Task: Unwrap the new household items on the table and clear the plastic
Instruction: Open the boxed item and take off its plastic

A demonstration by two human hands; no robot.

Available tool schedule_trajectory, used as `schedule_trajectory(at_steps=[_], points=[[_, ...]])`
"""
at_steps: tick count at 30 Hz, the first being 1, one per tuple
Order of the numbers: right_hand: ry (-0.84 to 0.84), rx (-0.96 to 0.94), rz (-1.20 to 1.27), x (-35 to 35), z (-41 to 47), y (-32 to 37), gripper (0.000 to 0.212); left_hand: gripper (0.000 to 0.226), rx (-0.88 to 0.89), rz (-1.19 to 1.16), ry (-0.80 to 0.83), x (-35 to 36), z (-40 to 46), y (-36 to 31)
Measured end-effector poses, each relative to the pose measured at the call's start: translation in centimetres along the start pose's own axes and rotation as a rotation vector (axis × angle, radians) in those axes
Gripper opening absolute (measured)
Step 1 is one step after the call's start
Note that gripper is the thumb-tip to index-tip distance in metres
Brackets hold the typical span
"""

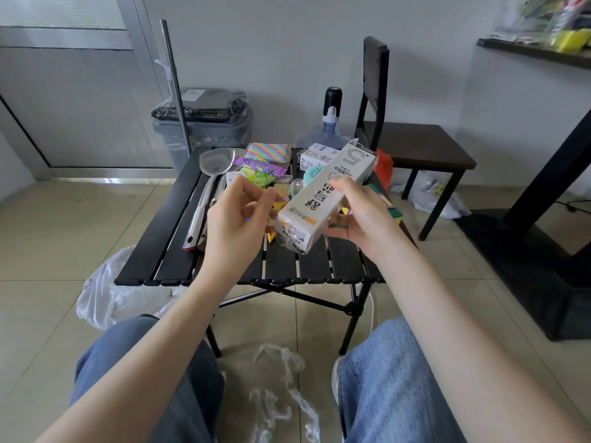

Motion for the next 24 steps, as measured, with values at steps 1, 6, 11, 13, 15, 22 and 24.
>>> schedule_trajectory(at_steps=[1,6,11,13,15,22,24], points=[[-0.001,-0.003,-0.002,0.0,0.0,-0.1,0.040,0.023,-0.036,-0.006,-0.002,0.0,0.0,0.4],[0.007,-0.018,-0.002,-0.3,-0.3,-0.4,0.048,0.021,-0.254,-0.108,-0.003,0.5,-0.1,1.9],[-0.041,-0.035,-0.028,-1.6,-0.2,-0.1,0.048,0.018,-0.435,-0.243,0.170,1.2,-0.2,1.6],[-0.045,-0.053,-0.059,-1.7,-0.3,0.2,0.048,0.022,-0.365,-0.179,0.278,1.4,-0.3,0.7],[-0.062,-0.071,-0.115,-1.6,-0.5,0.3,0.049,0.016,-0.309,-0.109,0.378,1.9,-0.7,0.0],[-0.049,-0.073,-0.261,-1.7,-0.8,0.6,0.041,0.021,-0.240,0.007,0.539,2.6,-1.1,0.8],[-0.045,-0.069,-0.276,-1.8,-0.8,0.7,0.039,0.013,-0.190,0.057,0.518,2.4,-0.9,1.1]])
Point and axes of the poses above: each hand's wrist, its own z-axis towards the middle knuckle, its own x-axis out of the palm, y = z × x, the point moved 7 cm from there along z, towards the middle knuckle, and after that the axes turned 8 degrees about -y, right-handed, at the moved point
